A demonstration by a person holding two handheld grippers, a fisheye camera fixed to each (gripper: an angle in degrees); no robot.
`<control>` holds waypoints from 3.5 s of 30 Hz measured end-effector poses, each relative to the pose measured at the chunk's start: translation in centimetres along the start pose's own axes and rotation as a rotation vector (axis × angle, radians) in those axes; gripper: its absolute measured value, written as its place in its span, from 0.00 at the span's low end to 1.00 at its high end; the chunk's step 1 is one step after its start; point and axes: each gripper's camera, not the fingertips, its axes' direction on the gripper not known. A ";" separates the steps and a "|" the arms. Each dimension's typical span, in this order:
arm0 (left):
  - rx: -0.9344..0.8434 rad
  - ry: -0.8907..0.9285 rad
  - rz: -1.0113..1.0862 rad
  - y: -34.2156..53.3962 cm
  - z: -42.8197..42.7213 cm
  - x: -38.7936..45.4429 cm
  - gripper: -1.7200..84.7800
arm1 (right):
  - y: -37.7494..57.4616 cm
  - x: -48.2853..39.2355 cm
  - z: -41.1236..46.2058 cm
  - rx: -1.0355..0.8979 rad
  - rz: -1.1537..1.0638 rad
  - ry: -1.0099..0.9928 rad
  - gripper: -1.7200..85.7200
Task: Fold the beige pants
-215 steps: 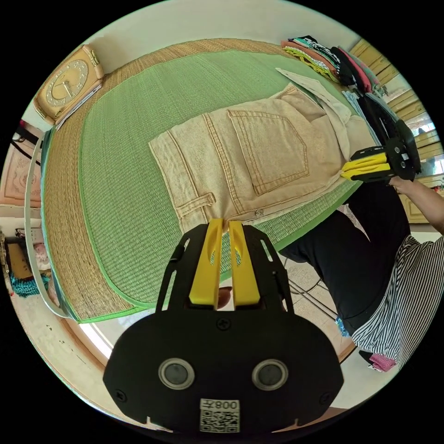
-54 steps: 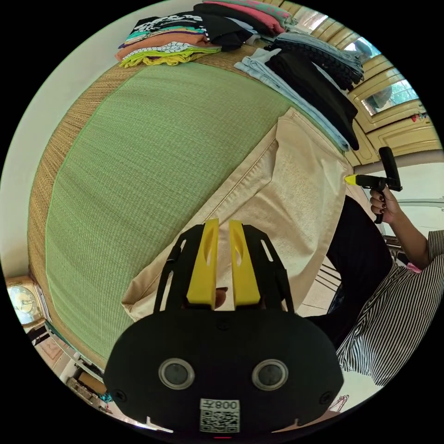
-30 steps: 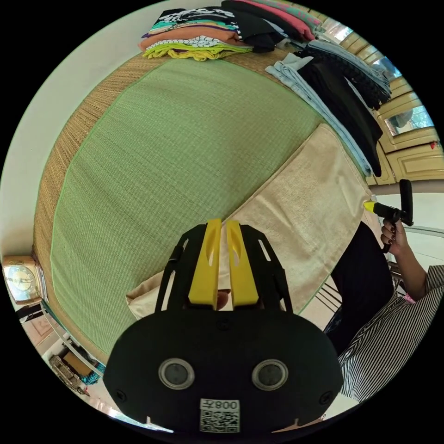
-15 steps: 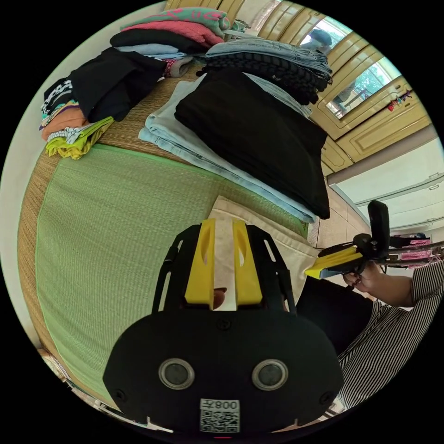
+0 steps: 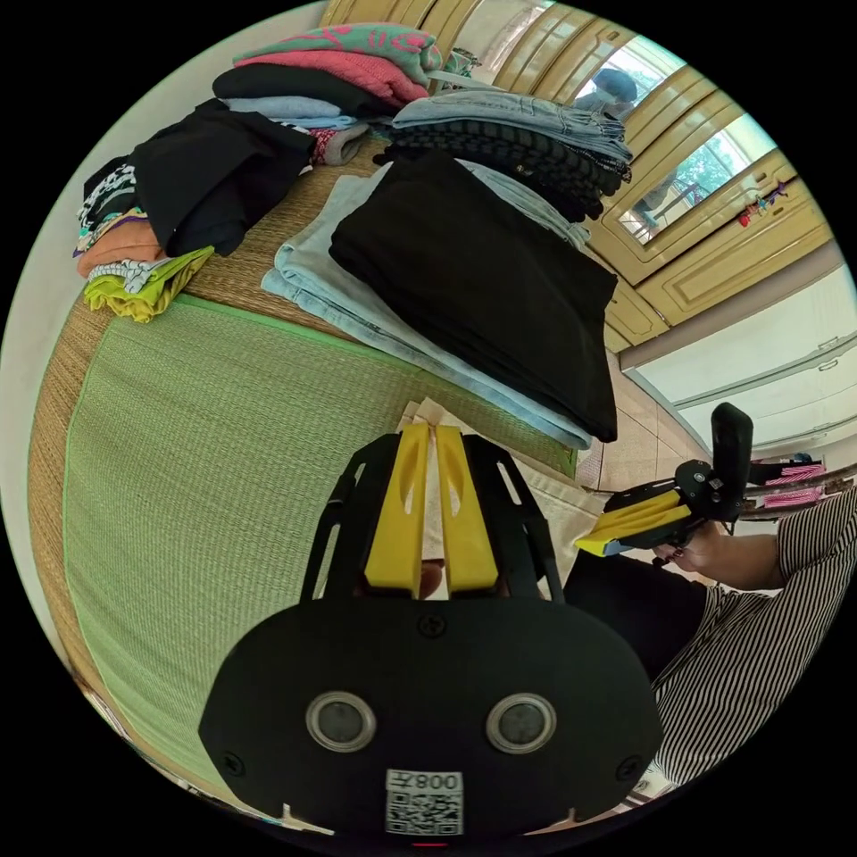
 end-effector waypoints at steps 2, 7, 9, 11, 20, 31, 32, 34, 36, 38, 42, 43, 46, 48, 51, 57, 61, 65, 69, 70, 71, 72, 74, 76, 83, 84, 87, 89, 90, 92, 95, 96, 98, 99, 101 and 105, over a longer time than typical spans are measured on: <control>-0.015 -0.010 0.005 -0.3 0.0 0.3 0.04 | 0.6 -0.5 0.2 0.006 -0.021 0.018 0.03; -0.054 -0.008 -0.024 -0.8 0.0 0.7 0.04 | 1.9 0.3 1.5 -0.007 0.004 0.013 0.03; -0.059 -0.009 -0.027 -0.8 -0.4 1.0 0.04 | 2.4 0.5 1.9 -0.010 0.010 0.010 0.03; -0.061 -0.012 -0.032 -0.9 -0.9 1.3 0.04 | 3.0 0.7 2.6 -0.019 0.016 0.018 0.03; -0.035 -0.019 -0.043 -0.9 -6.2 3.3 0.06 | 5.2 1.2 4.9 -0.052 0.041 0.009 0.03; 0.106 -0.042 -0.059 2.0 -19.0 8.1 0.05 | 6.8 -4.0 5.6 -0.047 -0.147 0.212 0.02; 0.087 -0.050 -0.059 2.0 -19.3 8.3 0.05 | 6.5 -5.0 6.4 -0.042 -0.197 0.243 0.02; 0.022 -0.085 -0.097 1.7 -20.3 8.5 0.04 | 5.9 -6.2 8.0 -0.060 -0.252 0.311 0.02; -0.006 -0.106 -0.103 1.4 -21.5 8.7 0.03 | 5.6 -7.0 9.9 -0.071 -0.307 0.405 0.02; 0.010 -0.103 -0.108 1.2 -23.5 9.0 0.03 | 5.7 -6.9 13.7 -0.168 -0.356 0.535 0.02; 0.000 -0.140 -0.097 0.3 -29.1 10.2 0.02 | 6.8 -7.8 15.1 -0.116 -0.405 0.604 0.02; 0.002 -0.147 -0.100 0.1 -30.6 10.6 0.02 | 6.7 -7.8 15.4 -0.122 -0.404 0.612 0.02; 0.043 -0.126 -0.143 0.6 -35.5 10.9 0.02 | 5.9 -7.7 15.5 -0.151 -0.393 0.588 0.02; 0.098 -0.121 -0.180 1.5 -39.5 11.1 0.02 | 5.2 -7.8 14.9 -0.151 -0.389 0.539 0.02; 0.191 -0.086 -0.245 5.1 -47.0 11.4 0.02 | 3.9 -9.0 13.8 -0.106 -0.420 0.500 0.02; 0.227 -0.164 -0.593 19.5 -60.7 9.0 0.02 | 0.0 -13.0 16.4 -0.142 -0.548 0.249 0.02; 0.188 -0.267 -0.942 32.4 -69.8 7.1 0.02 | -2.7 -17.1 22.2 -0.279 -0.667 0.086 0.02; 0.201 -0.326 -1.206 42.1 -77.2 6.6 0.02 | -4.9 -22.3 28.7 -0.399 -0.774 -0.029 0.03; 0.220 -0.298 -1.333 49.1 -82.9 7.0 0.02 | -5.4 -26.6 34.8 -0.504 -0.863 -0.050 0.03; 0.280 -0.270 -1.336 50.1 -84.6 7.7 0.02 | -5.1 -27.4 37.0 -0.556 -0.884 -0.027 0.03; 0.294 -0.262 -1.339 50.4 -85.5 8.0 0.02 | -4.6 -28.0 39.3 -0.621 -0.904 -0.004 0.03; 0.297 -0.267 -1.332 50.5 -87.4 8.8 0.02 | -4.3 -28.2 40.2 -0.654 -0.918 0.005 0.03; 0.290 -0.310 -1.304 50.5 -90.0 10.2 0.02 | -3.6 -28.4 42.2 -0.693 -0.942 0.041 0.02; 0.329 -0.308 -1.293 51.4 -93.5 11.9 0.02 | -4.0 -28.3 42.2 -0.698 -0.942 0.018 0.02; 0.483 -0.247 -1.274 54.1 -105.1 14.2 0.04 | -10.8 -30.6 40.7 -0.582 -0.849 -0.039 0.05; 0.516 -0.267 -1.262 54.6 -107.6 14.2 0.06 | -11.7 -31.0 40.8 -0.561 -0.845 -0.039 0.07; 0.580 -0.295 -1.255 56.3 -113.6 12.9 0.10 | -16.0 -32.6 42.7 -0.505 -0.832 -0.027 0.09; 0.611 -0.298 -1.268 57.9 -116.7 11.6 0.11 | -18.8 -33.3 45.0 -0.505 -0.812 -0.022 0.10; 0.618 -0.296 -1.287 59.0 -118.5 10.6 0.12 | -19.3 -33.4 45.5 -0.512 -0.809 -0.013 0.10; 0.630 -0.263 -1.318 60.7 -120.9 9.3 0.13 | -21.0 -33.5 47.3 -0.533 -0.783 -0.010 0.10; 0.633 -0.169 -1.353 62.8 -123.5 7.2 0.14 | -22.1 -33.5 49.0 -0.564 -0.775 0.013 0.10; 0.634 -0.119 -1.365 63.4 -124.2 6.6 0.14 | -22.2 -33.6 49.3 -0.569 -0.777 0.011 0.10; 0.647 -0.024 -1.346 63.7 -125.2 6.1 0.12 | -22.7 -34.0 50.2 -0.583 -0.785 0.039 0.09; 0.647 -0.010 -1.348 63.8 -126.3 6.2 0.10 | -22.8 -34.0 50.5 -0.590 -0.787 0.048 0.09; 0.626 -0.016 -1.344 63.8 -128.1 6.7 0.07 | -23.5 -33.9 51.5 -0.606 -0.772 0.072 0.07; 0.719 -0.024 -1.315 64.6 -133.3 9.0 0.04 | -24.9 -33.4 52.1 -0.619 -0.731 0.044 0.04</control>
